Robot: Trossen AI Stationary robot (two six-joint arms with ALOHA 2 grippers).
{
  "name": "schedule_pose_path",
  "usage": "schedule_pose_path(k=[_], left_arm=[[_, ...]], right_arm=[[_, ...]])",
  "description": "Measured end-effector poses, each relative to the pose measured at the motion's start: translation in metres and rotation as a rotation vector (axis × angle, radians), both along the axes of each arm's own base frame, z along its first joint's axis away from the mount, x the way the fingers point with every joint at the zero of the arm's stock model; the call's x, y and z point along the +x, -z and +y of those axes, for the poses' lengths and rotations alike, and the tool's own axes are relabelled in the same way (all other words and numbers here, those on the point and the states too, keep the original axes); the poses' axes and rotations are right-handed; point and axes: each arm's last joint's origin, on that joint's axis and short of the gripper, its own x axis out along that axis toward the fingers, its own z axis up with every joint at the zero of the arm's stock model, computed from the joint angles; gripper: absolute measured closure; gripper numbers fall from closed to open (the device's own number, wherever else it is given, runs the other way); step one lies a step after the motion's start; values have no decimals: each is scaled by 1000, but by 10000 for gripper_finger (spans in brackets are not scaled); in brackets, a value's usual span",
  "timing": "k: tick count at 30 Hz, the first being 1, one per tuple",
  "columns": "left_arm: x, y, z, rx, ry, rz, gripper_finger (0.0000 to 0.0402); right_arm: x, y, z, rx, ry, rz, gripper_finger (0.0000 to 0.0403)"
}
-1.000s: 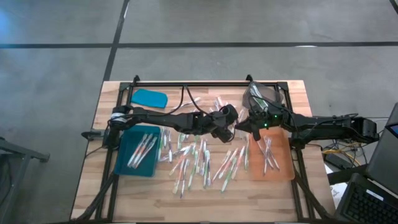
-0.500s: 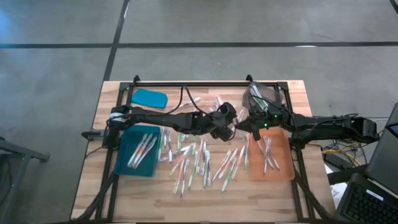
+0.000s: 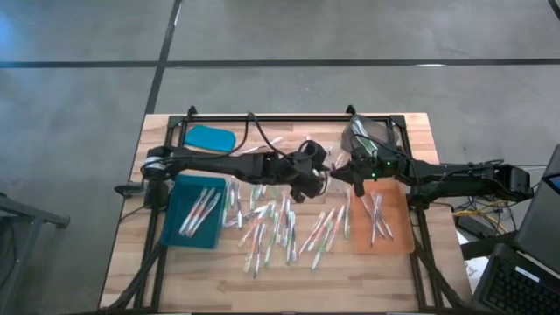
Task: Pick & Place Toothbrushes
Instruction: Put the purple toothbrush into the orange bin
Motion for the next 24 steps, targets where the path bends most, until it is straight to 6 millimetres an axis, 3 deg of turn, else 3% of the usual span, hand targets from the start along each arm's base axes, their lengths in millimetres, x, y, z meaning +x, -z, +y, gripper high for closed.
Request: schedule_pose_path(k=[11, 24], left_arm=[[-18, -19, 19, -214, -111, -34, 225], [-25, -12, 28, -456, -114, 44, 225]], right_arm=[[1, -22, -10, -201, 39, -153, 378], [7, -78, -28, -577, 153, -244, 378]])
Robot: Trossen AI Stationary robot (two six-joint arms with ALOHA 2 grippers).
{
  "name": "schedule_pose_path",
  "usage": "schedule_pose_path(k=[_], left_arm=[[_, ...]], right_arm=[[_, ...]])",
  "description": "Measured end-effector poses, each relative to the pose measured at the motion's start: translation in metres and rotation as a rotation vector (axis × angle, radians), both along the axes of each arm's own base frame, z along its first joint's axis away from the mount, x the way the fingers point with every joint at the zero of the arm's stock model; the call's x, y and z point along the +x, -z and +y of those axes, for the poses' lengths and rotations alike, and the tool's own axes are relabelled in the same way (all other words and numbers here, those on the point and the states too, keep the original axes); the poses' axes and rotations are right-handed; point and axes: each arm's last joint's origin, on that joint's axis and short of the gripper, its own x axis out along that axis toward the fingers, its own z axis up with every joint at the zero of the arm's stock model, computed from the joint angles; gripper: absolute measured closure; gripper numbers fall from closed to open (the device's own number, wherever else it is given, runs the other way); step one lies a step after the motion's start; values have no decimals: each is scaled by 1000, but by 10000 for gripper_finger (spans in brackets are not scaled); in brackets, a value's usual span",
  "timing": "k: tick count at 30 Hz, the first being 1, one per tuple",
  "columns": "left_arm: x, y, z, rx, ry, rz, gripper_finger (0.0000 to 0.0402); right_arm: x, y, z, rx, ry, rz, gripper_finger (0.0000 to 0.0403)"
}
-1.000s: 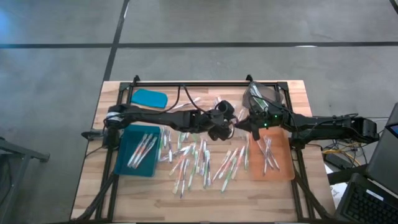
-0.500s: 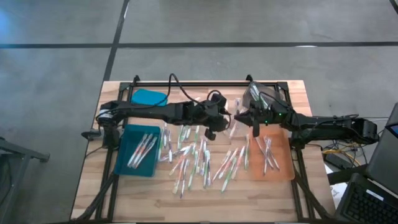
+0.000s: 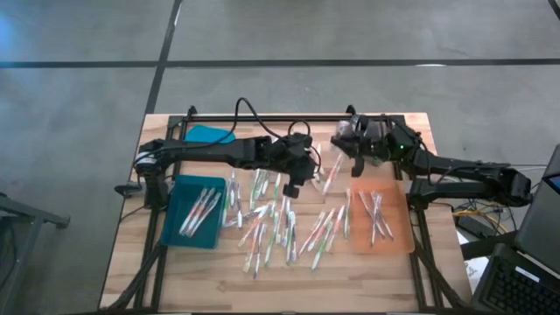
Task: Pick & Place Toothbrushes
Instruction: Put the purple toothbrush into the orange bin
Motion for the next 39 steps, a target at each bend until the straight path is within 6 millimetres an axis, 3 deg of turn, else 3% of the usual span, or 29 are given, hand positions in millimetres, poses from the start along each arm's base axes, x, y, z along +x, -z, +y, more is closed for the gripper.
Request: schedule_pose_path(k=[13, 24, 32, 39], left_arm=[[-2, 28, 4, -150, 12, 30, 225], [-24, 57, 33, -215, -73, -194, 225], [-55, 62, 59, -226, -132, -402, 225], [-70, 69, 86, -262, -179, -437, 225]], right_arm=[[-4, -59, -13, -178, 310, 337, 378], [-39, -104, 1, 139, 445, 604, 378], [-54, -116, 11, 302, 473, 663, 378], [-52, -111, 22, 388, 449, 680, 378]])
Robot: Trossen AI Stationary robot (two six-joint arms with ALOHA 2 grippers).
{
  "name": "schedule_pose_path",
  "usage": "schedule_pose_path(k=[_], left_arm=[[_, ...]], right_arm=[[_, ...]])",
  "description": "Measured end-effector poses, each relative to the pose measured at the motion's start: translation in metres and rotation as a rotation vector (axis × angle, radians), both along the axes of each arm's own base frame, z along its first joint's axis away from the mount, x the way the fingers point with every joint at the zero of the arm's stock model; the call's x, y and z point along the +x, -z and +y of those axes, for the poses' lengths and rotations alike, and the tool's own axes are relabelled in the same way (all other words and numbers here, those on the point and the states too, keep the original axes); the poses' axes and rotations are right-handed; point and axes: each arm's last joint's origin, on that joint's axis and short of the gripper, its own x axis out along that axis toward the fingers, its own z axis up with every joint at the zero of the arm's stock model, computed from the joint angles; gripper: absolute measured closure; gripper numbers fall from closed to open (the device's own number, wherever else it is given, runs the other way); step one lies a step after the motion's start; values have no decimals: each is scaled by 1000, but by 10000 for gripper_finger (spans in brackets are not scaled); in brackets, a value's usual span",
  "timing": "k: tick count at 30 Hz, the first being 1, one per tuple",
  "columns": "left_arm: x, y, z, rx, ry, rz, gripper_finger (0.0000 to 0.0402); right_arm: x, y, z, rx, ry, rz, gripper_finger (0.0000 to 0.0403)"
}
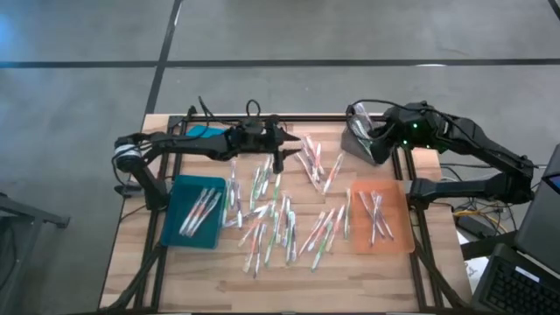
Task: Pick & Place Toothbrushes
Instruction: Put the purple toothbrush into the orange bin
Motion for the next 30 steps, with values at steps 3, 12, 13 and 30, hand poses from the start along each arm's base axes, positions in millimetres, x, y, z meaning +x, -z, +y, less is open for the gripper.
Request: schedule_pose_path(k=[3, 12, 13, 30], left_arm=[[-4, 3, 9, -15, -12, 3, 225], [-12, 3, 26, -40, 43, -4, 225], [-13, 3, 27, -41, 49, -6, 225], [-14, 8, 33, -43, 56, 12, 225]], right_arm=[[3, 5, 5, 44, -3, -6, 378], [12, 21, 22, 168, -12, -18, 378], [12, 23, 24, 182, -7, -18, 378], [19, 68, 66, 474, 93, -2, 378]])
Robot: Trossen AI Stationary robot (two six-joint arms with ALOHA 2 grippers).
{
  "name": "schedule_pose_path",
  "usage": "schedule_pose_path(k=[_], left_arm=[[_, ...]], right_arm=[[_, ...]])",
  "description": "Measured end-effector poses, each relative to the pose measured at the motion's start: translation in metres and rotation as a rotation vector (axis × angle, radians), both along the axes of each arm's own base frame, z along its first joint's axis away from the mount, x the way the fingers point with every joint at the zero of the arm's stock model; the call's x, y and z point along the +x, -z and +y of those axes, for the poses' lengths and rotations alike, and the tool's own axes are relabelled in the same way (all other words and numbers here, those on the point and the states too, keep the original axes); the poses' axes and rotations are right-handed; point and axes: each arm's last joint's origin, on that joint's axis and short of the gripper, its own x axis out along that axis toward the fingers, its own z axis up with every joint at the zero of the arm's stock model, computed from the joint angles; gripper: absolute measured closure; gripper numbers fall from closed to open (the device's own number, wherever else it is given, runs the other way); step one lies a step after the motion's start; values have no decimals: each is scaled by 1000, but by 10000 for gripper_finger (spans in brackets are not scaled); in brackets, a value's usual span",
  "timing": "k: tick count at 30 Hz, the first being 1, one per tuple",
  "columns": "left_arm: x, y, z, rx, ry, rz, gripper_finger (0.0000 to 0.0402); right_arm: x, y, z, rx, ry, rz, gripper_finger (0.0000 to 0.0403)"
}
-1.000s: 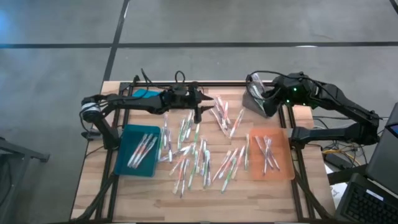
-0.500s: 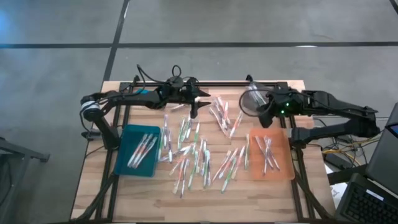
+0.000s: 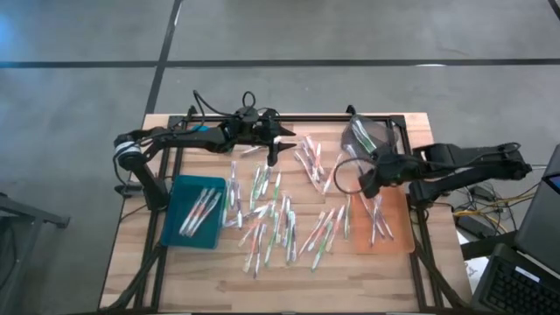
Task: Pick & Place Toothbrushes
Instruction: Put the purple toothbrush into the orange bin
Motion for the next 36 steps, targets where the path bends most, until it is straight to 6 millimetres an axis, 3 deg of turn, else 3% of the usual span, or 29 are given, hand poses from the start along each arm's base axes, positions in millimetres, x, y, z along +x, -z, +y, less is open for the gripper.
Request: schedule_pose_path(k=[10, 25, 36], left_arm=[[0, 0, 0, -1, 1, 0, 225], [0, 0, -1, -4, 1, 5, 225], [0, 2, -1, 5, 4, 20, 225]], right_arm=[[-1, 9, 26, 75, 105, -25, 378], [31, 21, 61, 138, 159, 92, 378], [29, 12, 65, 155, 283, 312, 378]])
